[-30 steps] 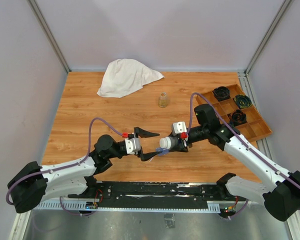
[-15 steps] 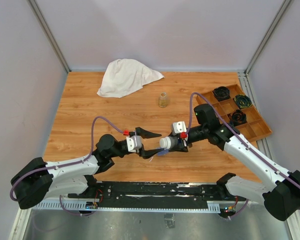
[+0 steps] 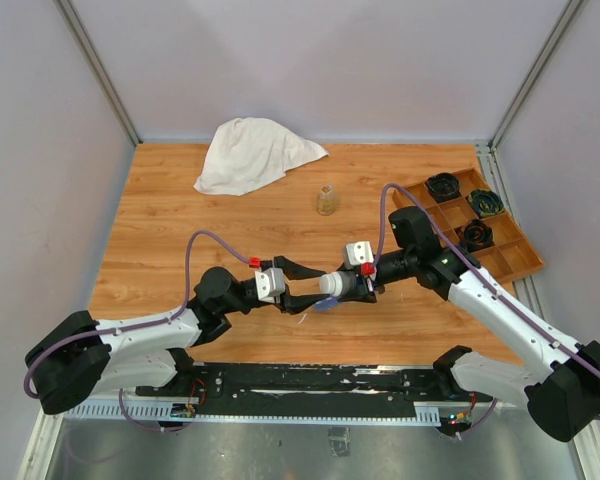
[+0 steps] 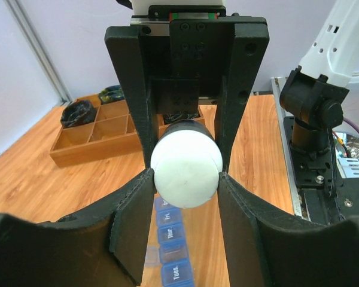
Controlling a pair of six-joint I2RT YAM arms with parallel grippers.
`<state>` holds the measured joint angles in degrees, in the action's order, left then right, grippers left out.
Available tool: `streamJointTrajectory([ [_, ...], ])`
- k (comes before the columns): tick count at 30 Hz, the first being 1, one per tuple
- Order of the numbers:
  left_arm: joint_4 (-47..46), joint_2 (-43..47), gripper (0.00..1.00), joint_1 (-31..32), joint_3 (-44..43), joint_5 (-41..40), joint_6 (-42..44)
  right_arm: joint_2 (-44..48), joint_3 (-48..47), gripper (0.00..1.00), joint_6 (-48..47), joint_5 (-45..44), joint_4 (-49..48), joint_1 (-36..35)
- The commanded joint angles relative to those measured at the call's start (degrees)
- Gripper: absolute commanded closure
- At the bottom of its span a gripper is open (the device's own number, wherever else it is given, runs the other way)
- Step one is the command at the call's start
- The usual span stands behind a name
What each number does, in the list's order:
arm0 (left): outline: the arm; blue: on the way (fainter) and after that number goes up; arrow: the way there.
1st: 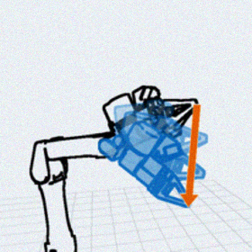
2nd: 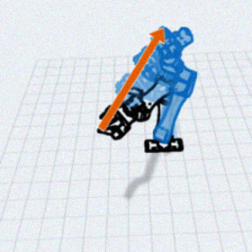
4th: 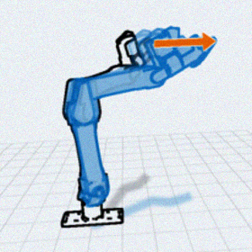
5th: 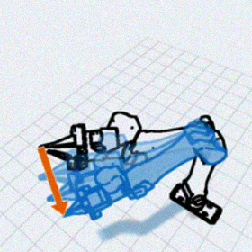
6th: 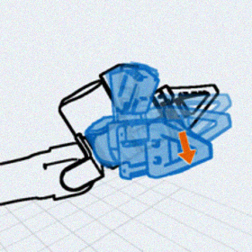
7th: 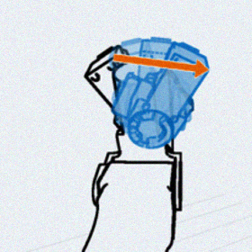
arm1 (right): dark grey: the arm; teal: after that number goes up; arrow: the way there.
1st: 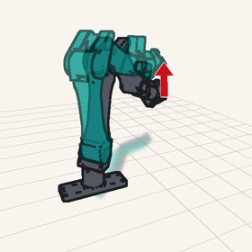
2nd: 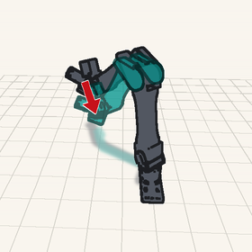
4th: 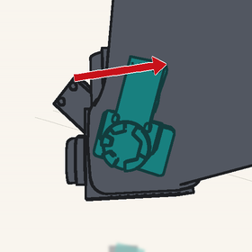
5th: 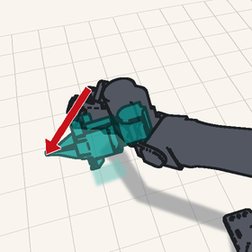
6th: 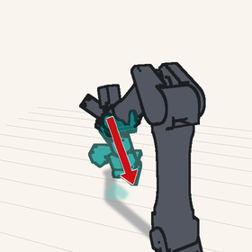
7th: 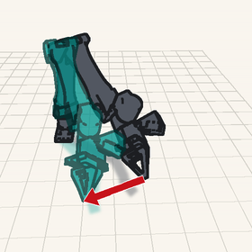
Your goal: Sort the pills into containers
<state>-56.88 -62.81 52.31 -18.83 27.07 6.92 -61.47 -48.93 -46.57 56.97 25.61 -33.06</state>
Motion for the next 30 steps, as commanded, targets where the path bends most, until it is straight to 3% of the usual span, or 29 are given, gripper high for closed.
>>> streamJointTrajectory([
  [1, -2.4, -0.3, 0.46, 0.3, -1.5, -0.9, -0.2, -0.1, -1.6, 0.99, -0.5, 1.5, 0.8, 0.6],
  [4, -2.4, -0.2, 0.47, 0.3, -1.4, -1.0, -0.4, -0.2, -1.6, 0.99, -0.5, 1.5, 0.8, 0.5],
  [6, -2.4, -0.2, 0.53, 0.3, -1.5, -1.0, -0.6, -0.3, -1.6, 1.0, -0.5, 1.4, 0.8, 0.5],
  [10, -2.1, -0.1, 0.71, 0.3, -1.5, -1.7, -1.5, -0.5, -1.7, 0.99, -0.2, 1.2, 0.8, 0.6],
  [12, -1.9, -0.1, 0.87, 0.3, -1.5, -2.8, -2.5, -0.4, -1.8, 0.99, 0.1, 1.3, 0.8, 0.6],
  [15, -1.4, -0.1, 0.99, 0.3, -1.7, -4.2, -5.1, -0.6, -2.0, 0.99, 0.5, 1.2, 0.8, 0.8],
  [22, -1.3, 1.0, 1.0, 0.3, -1.0, -9.4, -15.8, -1.0, -2.7, 0.99, 2.4, 1.6, 0.8, 2.1],
  [30, 0.1, 2.1, 1.0, 0.3, -1.1, -18.6, -34.1, -1.5, -3.0, 0.99, 3.3, 1.9, 0.8, 3.0],
])
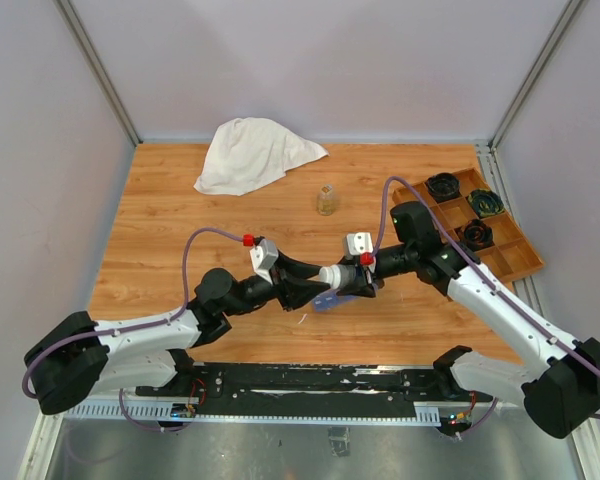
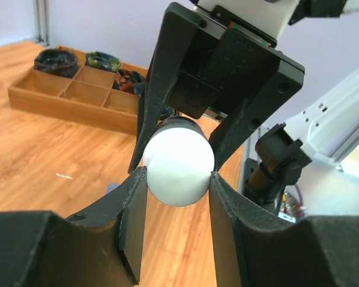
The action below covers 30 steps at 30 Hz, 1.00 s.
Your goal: Sort the pills into containers
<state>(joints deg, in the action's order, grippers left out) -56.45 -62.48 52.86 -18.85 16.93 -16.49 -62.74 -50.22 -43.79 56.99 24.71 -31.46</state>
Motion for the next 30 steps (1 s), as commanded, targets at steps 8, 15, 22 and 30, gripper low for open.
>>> streamJointTrajectory([
  [8, 3.0, 1.1, 1.0, 1.2, -3.0, -11.5, -22.5, -1.0, -1.9, 0.99, 1.3, 2.8, 1.6, 2.0],
  [15, 3.0, 0.9, 0.54, 1.2, -3.8, -10.0, -24.0, -1.0, -2.0, 0.99, 1.8, 3.6, 1.6, 2.9],
  [22, 6.2, 3.2, 0.19, 1.2, -3.1, -11.5, -19.7, -0.8, -1.9, 0.99, 2.0, 5.0, 1.7, 3.7],
  [30, 7.0, 8.9, 0.01, 1.2, 0.4, -11.2, -7.1, -0.6, -1.6, 0.99, 1.8, 5.7, 1.7, 4.0],
])
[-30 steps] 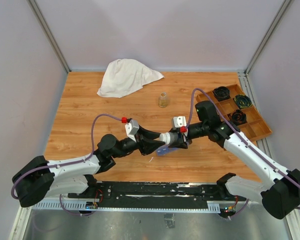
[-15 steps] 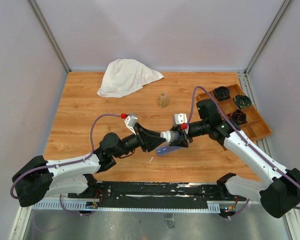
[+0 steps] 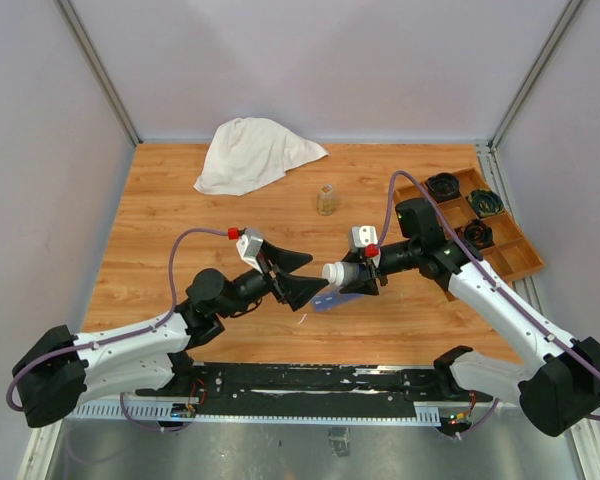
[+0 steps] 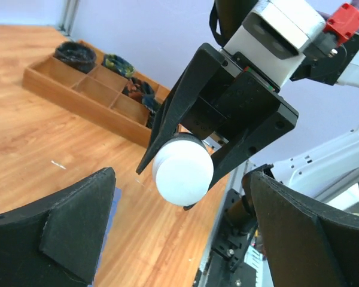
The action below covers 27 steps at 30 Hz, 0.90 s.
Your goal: Sort the pills into containers
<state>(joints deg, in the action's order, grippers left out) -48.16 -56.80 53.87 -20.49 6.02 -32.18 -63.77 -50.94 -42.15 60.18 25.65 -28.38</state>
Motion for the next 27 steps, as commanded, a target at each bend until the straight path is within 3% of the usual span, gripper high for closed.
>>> streamJointTrajectory([
  [1, -2.0, 4.1, 0.01, 0.2, 2.6, 0.0, 10.4, 0.5, -0.9, 0.99, 0.2, 2.6, 0.8, 0.9],
  [10, 0.8, 3.9, 0.01, 0.1, 0.3, 14.2, 31.4, 0.5, -0.9, 0.99, -0.3, 3.0, 1.1, 0.9],
  [15, 4.0, 2.8, 0.03, -0.1, -1.2, 14.7, 42.6, 0.5, -0.8, 0.99, -0.7, 3.1, 1.4, 0.9],
  [22, 6.5, -1.0, 0.05, -3.8, -5.8, 19.3, 43.5, 0.1, -1.0, 0.99, -1.3, 3.3, 1.9, 0.9],
  [27, 5.8, -3.2, 0.15, -4.3, -7.0, 21.9, 42.3, 0.3, -1.0, 0.99, -1.4, 3.3, 2.0, 0.9],
])
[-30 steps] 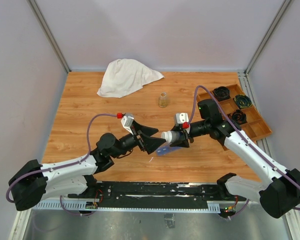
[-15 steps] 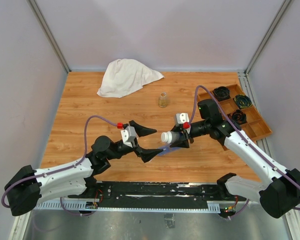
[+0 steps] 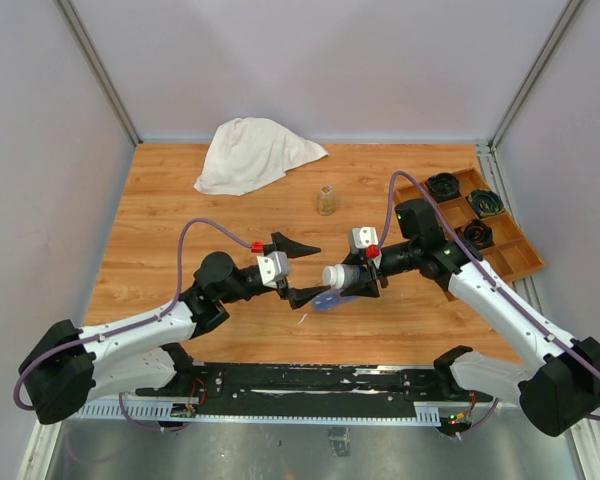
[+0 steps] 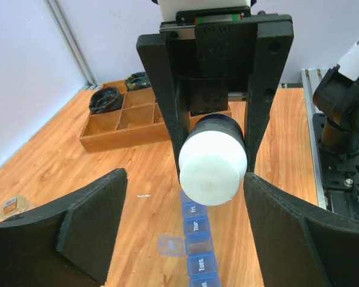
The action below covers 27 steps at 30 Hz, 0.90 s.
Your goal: Sort the pills into containers
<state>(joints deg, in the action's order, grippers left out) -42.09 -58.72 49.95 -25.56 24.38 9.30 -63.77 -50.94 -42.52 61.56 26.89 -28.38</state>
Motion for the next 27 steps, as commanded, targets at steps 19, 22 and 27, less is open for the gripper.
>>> streamJointTrajectory([
  [19, -2.3, -3.7, 0.45, -0.4, -2.5, 6.2, -1.6, 0.2, -1.0, 1.0, -1.1, 1.9, 0.8, 0.9],
  [22, -2.5, -3.9, 0.46, -0.4, -2.6, 6.2, -1.8, 0.1, -1.0, 0.99, -1.1, 1.7, 0.8, 0.9],
  [27, -2.9, -4.1, 0.47, -0.4, -2.7, 6.5, -2.4, 0.2, -1.0, 0.99, -1.1, 1.8, 0.8, 0.9],
])
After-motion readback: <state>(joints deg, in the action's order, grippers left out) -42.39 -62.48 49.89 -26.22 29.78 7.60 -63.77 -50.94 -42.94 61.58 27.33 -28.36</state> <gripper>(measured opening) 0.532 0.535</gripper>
